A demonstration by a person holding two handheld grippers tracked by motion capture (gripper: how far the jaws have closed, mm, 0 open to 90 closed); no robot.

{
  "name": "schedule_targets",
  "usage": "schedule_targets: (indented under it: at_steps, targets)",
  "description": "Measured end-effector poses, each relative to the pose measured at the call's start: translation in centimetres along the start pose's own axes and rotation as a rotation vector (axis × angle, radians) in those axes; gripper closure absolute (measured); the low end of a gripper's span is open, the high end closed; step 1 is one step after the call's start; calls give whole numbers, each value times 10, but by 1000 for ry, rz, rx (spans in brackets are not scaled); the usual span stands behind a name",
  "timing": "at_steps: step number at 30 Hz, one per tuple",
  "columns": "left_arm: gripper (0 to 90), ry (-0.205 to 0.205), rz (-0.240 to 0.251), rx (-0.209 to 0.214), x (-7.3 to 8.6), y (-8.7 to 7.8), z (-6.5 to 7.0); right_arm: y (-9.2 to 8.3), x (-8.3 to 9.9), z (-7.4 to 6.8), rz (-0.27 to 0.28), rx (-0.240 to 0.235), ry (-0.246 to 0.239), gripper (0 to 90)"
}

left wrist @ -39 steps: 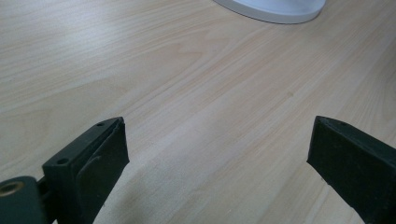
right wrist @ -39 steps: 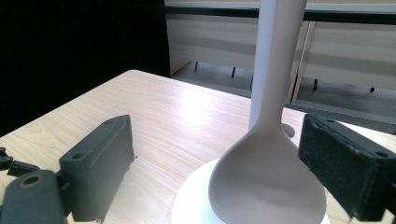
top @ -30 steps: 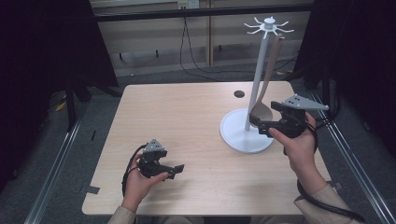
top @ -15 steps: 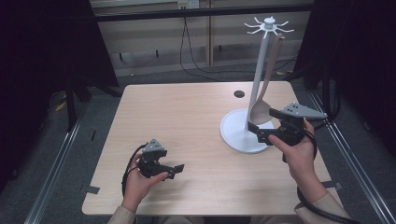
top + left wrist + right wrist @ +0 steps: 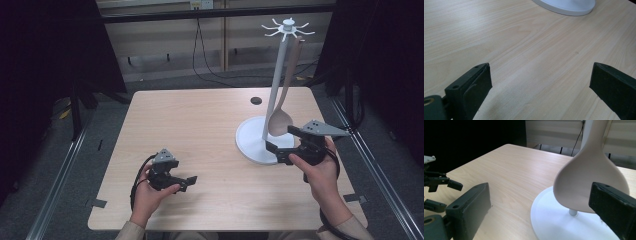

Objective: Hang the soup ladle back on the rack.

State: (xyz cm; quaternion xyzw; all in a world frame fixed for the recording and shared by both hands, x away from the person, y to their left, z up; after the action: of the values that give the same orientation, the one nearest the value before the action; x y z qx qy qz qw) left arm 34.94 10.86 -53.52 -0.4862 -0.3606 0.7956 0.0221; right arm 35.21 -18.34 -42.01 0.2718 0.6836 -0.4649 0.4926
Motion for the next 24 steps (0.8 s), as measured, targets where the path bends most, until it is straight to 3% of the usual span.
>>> schedule_targets:
  at_steps: [24]
  targets:
    - [37,2,-1,2,0,1,1,2,49,-8,-45,-30,12,34]
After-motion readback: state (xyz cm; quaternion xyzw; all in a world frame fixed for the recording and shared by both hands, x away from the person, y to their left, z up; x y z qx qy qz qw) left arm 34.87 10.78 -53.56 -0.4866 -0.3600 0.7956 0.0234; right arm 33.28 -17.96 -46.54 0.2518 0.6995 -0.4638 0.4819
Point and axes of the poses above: each handheld gripper's, and its own axes: y roughly forward along the jaws, x roughly out of its underside, z roughly to its right, the point moved 10 cm from there along y, roughly forward along the jaws, and after that the axes turned 6 degrees about x, right-handed, at the moved point
